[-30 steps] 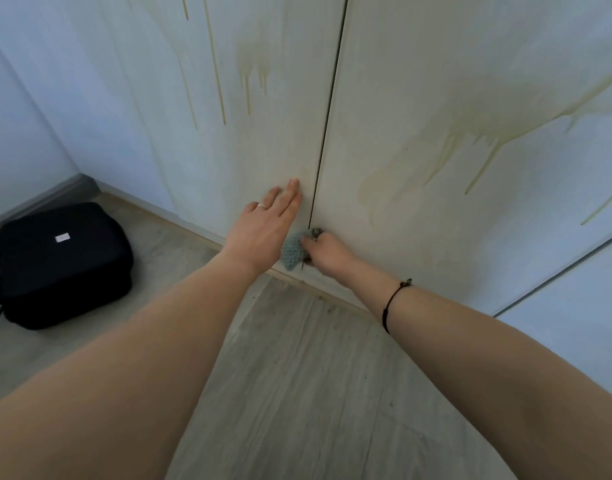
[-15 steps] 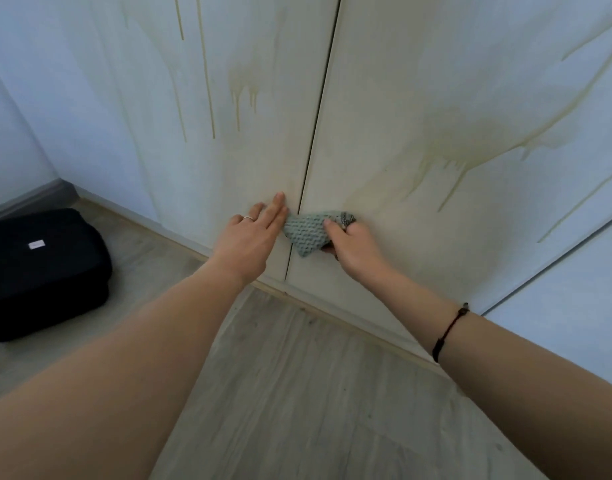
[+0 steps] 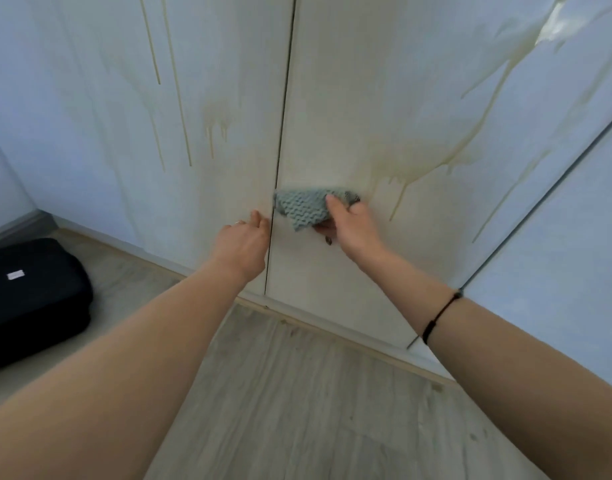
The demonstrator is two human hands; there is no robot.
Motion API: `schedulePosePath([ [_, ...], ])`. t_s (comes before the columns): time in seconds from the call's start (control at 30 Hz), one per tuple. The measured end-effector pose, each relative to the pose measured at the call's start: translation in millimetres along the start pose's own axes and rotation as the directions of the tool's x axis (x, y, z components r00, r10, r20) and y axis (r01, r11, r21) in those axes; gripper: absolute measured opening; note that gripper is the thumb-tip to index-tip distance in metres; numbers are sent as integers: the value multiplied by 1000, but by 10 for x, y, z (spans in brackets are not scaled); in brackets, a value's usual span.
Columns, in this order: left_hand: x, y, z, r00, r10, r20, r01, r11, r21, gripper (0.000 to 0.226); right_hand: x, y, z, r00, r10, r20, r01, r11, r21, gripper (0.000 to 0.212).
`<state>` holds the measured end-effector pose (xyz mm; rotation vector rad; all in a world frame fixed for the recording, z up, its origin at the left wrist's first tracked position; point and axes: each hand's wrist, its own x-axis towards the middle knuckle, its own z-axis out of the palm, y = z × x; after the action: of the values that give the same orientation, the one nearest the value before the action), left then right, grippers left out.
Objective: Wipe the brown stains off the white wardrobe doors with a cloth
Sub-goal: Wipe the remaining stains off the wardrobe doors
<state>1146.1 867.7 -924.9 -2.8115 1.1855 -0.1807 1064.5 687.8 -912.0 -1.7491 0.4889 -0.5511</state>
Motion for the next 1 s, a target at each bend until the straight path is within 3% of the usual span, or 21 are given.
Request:
schedulePosePath([
  [0.07, -11, 18, -62, 1000, -7, -21, 7, 1000, -8, 52, -196, 419, -56, 996, 81, 44, -60, 933, -356, 31],
  [0.1, -19, 28, -89, 999, -11, -39, 10, 1000, -19, 46, -324, 650, -82, 975, 203, 88, -138, 868, -477, 30],
  [0.17, -5, 39, -161, 994, -22, -103, 17, 999, -49, 37, -475, 922, -130, 907, 401, 128, -249, 756, -605, 30],
  [0.23, 28, 60, -195, 980, -45, -193, 34, 998, -57, 40, -396, 867, -76, 917, 368, 155, -217, 784, -582, 33],
  [0.33, 51, 92, -176, 950, -80, -300, 77, 997, -20, 54, -83, 351, 171, 987, 120, 104, -85, 952, -293, 33],
  [0.47, 8, 96, -129, 936, -63, -345, 58, 998, -26, 80, 80, 27, 276, 1000, -15, 24, 15, 1000, 18, 30],
  [0.53, -14, 80, -115, 942, -41, -332, 39, 999, -14, 81, -129, 375, 209, 995, 75, 68, -70, 995, -76, 26],
  [0.57, -24, 61, -111, 951, -37, -307, 32, 999, -20, 82, -251, 620, 139, 981, 161, 108, -134, 967, -216, 28],
  [0.63, -20, 25, -87, 971, -22, -237, 16, 999, -29, 86, -499, 999, -77, 924, 346, 160, -228, 838, -496, 32],
  [0.7, -3, -3, -74, 983, 7, -183, -14, 999, -34, 89, -613, 1110, -294, 887, 449, 109, -299, 738, -604, 29],
  [0.8, 33, -34, -66, 989, 33, -145, -40, 998, -47, 92, -561, 874, -469, 947, 321, 35, -232, 752, -617, 30],
  [0.9, 54, -25, -34, 989, 30, -142, -37, 998, -48, 93, -463, 604, -541, 991, 113, -68, -132, 881, -454, 34],
  [1.0, 36, -2, -56, 991, 40, -124, -48, 997, -59, 96, -584, 747, -632, 976, 213, -35, -203, 849, -488, 42],
])
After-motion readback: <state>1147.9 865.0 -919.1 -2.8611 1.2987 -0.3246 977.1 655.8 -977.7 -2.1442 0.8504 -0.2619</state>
